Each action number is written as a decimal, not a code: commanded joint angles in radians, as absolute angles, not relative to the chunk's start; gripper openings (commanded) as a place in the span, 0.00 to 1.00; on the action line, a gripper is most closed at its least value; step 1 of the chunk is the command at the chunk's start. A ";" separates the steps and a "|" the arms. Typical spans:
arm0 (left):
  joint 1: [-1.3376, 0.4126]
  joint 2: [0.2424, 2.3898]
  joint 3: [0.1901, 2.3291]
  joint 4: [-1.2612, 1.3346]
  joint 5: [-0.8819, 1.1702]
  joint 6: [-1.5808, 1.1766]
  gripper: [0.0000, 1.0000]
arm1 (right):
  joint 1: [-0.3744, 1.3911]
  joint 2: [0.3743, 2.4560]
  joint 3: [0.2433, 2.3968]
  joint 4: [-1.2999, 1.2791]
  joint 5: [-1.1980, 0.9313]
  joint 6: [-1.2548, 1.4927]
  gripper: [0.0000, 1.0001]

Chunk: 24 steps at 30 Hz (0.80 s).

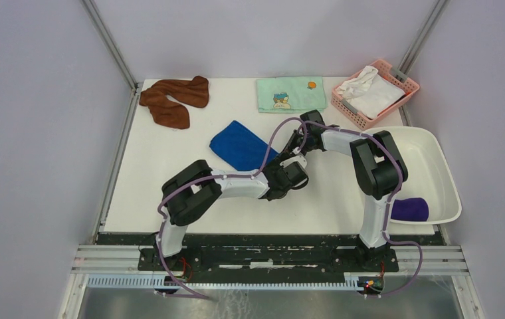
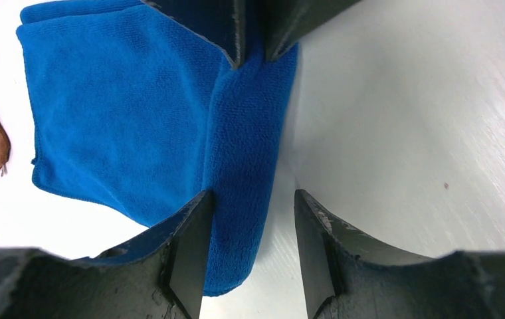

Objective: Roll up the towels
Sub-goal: Roll the towel at the center of the board.

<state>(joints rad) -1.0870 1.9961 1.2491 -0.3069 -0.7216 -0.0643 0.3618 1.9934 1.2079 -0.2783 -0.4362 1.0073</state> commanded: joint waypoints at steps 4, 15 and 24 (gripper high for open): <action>-1.041 2.045 1.267 -0.313 -0.651 -0.062 0.55 | 0.362 2.038 1.210 -0.290 -0.336 0.980 0.25; -1.016 2.034 1.232 -0.348 -0.526 -0.125 0.37 | 0.359 1.950 1.230 -0.290 -0.355 0.925 0.29; -1.043 1.864 1.258 -0.378 -0.621 -0.134 0.61 | 0.358 2.029 1.241 -0.282 -0.374 0.935 0.29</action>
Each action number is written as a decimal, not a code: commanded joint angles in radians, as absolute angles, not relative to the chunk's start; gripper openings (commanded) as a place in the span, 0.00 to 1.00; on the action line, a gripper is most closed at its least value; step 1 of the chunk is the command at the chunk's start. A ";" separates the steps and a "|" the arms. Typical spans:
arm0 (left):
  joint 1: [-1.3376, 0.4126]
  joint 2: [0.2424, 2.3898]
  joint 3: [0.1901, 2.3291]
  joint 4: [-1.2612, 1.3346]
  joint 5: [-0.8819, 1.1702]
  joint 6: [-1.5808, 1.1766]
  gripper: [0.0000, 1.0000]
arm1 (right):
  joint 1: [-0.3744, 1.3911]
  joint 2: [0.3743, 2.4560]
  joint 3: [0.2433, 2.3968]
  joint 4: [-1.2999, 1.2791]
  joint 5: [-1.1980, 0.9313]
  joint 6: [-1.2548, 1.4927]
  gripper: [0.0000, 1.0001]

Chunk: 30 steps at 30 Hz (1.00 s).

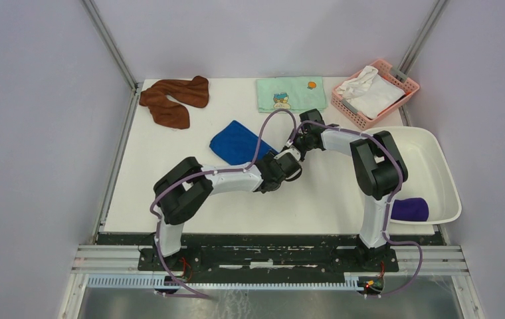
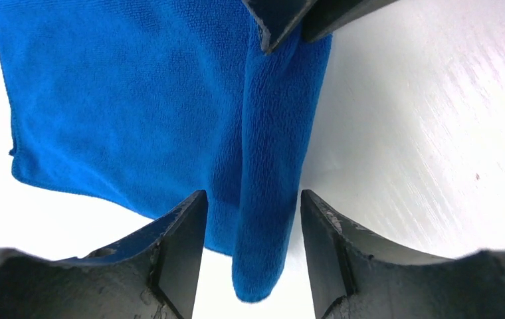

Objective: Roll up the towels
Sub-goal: Roll the towel at the center of the board.

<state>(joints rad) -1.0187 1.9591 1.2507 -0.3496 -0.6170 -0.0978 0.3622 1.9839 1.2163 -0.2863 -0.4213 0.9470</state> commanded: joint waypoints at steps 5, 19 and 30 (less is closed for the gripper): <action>-1.110 1.826 1.271 -0.358 -0.630 -0.084 0.61 | 0.359 2.043 1.239 -0.279 -0.373 0.936 0.29; -1.128 1.961 1.296 -0.329 -0.707 -0.038 0.55 | 0.359 2.042 1.234 -0.282 -0.379 0.936 0.29; -1.121 2.004 1.310 -0.305 -0.752 0.008 0.55 | 0.358 2.052 1.235 -0.276 -0.391 0.938 0.29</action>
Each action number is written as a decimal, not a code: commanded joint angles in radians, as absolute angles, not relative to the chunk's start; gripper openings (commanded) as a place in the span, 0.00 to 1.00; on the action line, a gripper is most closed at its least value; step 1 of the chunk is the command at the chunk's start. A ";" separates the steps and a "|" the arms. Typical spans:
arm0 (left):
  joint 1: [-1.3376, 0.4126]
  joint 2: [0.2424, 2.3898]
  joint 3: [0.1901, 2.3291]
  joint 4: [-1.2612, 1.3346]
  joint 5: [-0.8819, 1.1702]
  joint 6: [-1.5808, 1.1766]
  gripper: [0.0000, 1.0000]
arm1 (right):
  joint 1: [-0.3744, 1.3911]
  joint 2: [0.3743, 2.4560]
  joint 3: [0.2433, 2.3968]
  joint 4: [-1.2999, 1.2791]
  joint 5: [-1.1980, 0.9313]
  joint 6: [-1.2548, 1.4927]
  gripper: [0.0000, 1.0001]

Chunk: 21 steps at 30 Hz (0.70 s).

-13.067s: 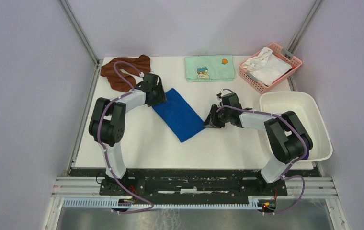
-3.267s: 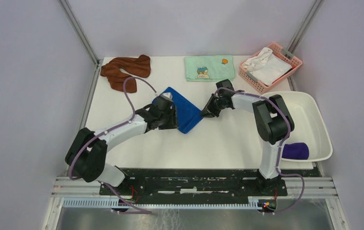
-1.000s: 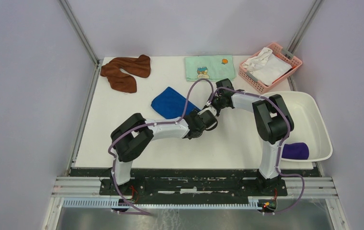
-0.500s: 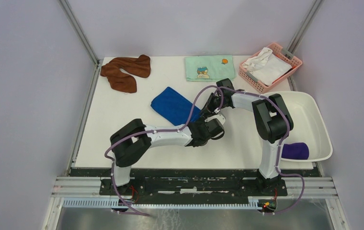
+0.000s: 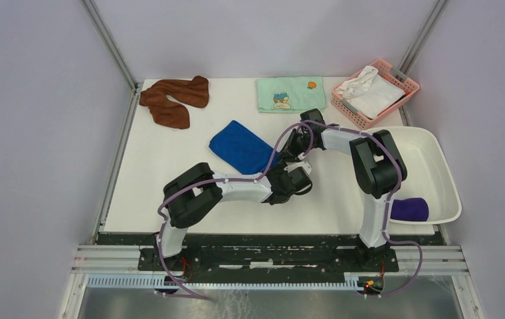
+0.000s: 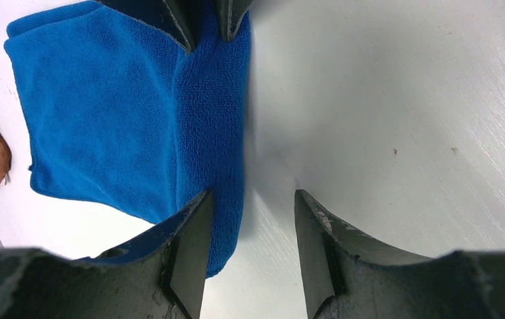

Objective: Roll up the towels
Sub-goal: Roll the towel at the center of the board.

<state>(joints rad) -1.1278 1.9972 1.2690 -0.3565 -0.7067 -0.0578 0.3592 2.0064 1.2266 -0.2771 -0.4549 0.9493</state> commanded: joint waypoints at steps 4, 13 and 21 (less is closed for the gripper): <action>-1.120 2.007 1.319 -0.299 -0.762 0.023 0.55 | 0.358 2.056 1.236 -0.276 -0.394 0.936 0.29; -1.107 2.015 1.327 -0.286 -0.761 0.042 0.55 | 0.359 2.060 1.242 -0.282 -0.397 0.934 0.29; -1.065 2.036 1.310 -0.323 -0.729 0.006 0.55 | 0.359 2.059 1.243 -0.284 -0.400 0.933 0.29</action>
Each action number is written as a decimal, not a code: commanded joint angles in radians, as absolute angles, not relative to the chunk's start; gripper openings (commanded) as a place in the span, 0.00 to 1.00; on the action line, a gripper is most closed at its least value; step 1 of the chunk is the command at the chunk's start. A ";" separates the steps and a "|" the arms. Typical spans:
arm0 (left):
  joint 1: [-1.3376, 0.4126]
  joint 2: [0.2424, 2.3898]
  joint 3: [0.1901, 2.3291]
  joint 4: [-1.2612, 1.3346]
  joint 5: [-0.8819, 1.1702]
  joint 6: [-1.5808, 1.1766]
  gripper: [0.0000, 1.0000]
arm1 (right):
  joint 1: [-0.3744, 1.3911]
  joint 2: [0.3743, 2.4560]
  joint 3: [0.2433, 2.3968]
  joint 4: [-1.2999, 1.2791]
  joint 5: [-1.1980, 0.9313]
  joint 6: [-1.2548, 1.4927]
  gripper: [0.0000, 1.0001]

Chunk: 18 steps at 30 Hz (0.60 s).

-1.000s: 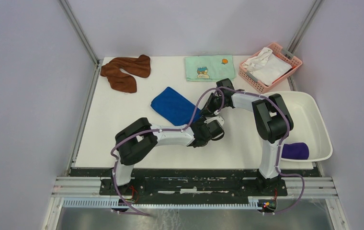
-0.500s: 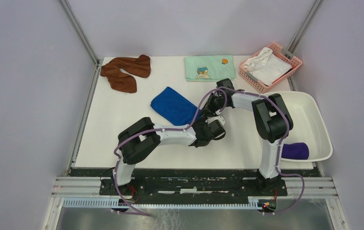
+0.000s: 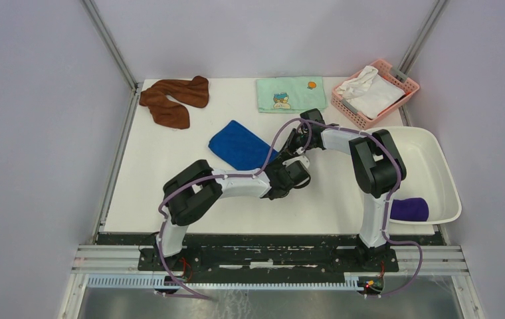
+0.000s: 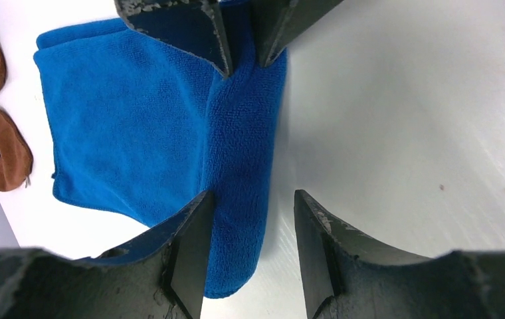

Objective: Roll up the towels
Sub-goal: Roll the towel at the center of the board.

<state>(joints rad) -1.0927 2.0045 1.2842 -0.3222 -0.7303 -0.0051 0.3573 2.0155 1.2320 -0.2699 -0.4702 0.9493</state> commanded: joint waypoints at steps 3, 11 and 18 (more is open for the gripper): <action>-1.048 2.042 1.296 -0.344 -0.682 -0.018 0.54 | 0.359 2.056 1.241 -0.284 -0.402 0.932 0.29; -1.035 2.078 1.268 -0.367 -0.566 -0.050 0.49 | 0.359 2.040 1.248 -0.274 -0.420 0.928 0.29; -0.987 2.099 1.264 -0.399 -0.467 -0.091 0.39 | 0.344 1.922 1.231 -0.229 -0.456 0.899 0.38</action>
